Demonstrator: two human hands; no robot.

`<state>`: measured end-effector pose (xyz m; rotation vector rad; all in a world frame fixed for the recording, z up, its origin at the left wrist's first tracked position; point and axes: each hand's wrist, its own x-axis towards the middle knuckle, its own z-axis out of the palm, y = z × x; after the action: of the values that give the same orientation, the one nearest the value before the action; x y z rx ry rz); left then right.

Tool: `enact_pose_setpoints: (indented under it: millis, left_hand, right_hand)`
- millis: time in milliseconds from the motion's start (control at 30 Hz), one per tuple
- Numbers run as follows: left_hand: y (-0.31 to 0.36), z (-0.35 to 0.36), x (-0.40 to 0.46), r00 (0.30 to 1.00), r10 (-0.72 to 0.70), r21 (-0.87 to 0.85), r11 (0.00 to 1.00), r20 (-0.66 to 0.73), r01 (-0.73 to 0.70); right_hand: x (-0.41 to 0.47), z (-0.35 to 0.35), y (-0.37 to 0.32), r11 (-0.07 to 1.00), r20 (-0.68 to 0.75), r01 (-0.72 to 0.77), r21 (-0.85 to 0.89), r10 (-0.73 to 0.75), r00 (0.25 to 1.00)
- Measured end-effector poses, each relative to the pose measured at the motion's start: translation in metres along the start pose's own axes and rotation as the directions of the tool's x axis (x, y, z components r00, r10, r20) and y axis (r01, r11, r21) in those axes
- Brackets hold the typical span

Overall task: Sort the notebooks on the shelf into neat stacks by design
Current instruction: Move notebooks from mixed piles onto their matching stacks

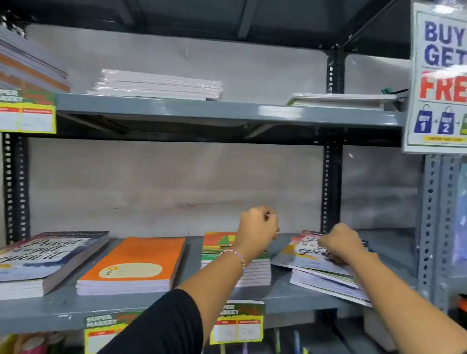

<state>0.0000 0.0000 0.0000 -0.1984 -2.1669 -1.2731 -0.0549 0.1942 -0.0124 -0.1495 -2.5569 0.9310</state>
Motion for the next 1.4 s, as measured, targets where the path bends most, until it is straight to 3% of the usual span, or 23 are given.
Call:
enact_pose_setpoints:
  millis: [33,133,200,300,367,500,667,800,900,1033,1267,1400]
  left_hand:
    - [0.001,0.015,0.004,0.998,-0.043,-0.005,0.999,0.045,0.043]
    - [0.002,0.056,0.012,0.982,-0.152,0.265,0.957,0.111,0.119]
    - [-0.007,0.079,0.018,0.932,-0.294,0.416,0.890,0.214,0.185]
    - [-0.023,0.100,0.023,0.836,-0.424,0.604,0.783,0.348,0.146]
    - [-0.024,0.107,0.026,0.827,-0.453,0.621,0.765,0.332,0.170]
    - [-0.014,0.103,0.038,0.872,-0.405,0.595,0.784,0.276,0.177]
    - [-0.006,0.075,0.036,0.911,-0.396,0.447,0.840,0.117,0.307]
    - [-0.014,0.019,0.033,0.914,-0.406,0.208,0.893,-0.013,0.399]
    - [-0.019,-0.047,0.028,0.907,-0.417,-0.022,0.909,-0.058,0.417]
    - [-0.029,-0.157,0.007,0.870,-0.467,-0.140,0.883,-0.156,0.449]
    - [-0.084,-0.360,-0.042,0.745,-0.460,0.096,0.818,-0.483,0.567]
    - [-0.121,-0.447,-0.062,0.695,-0.394,0.359,0.643,-0.602,0.676]
  right_hand:
    - [-0.002,-0.008,0.013,0.998,0.030,-0.036,-0.057,0.037,0.999]
    - [-0.003,-0.031,0.050,0.974,0.107,-0.145,-0.171,0.165,0.980]
    - [0.003,-0.038,0.066,0.966,0.176,-0.146,-0.215,0.186,0.967]
    - [0.011,-0.044,0.070,0.969,0.223,-0.140,-0.204,0.186,0.957]
    - [0.015,-0.044,0.070,0.971,0.246,-0.200,-0.130,0.227,0.942]
    - [0.024,-0.041,0.081,0.881,0.330,-0.406,0.245,0.318,0.889]
    - [0.015,-0.051,0.079,0.799,0.412,-0.487,0.353,0.334,0.848]
    - [0.008,-0.052,0.036,0.629,0.416,-0.391,0.672,0.116,0.902]
    - [-0.010,-0.040,-0.025,0.568,0.366,-0.264,0.780,-0.072,0.928]
    - [-0.043,0.000,-0.116,0.455,0.427,-0.275,0.847,-0.275,0.861]
    - [-0.141,0.113,-0.277,0.484,0.541,-0.307,0.819,-0.477,0.692]
    - [-0.193,0.182,-0.352,0.516,0.562,-0.290,0.806,-0.513,0.649]
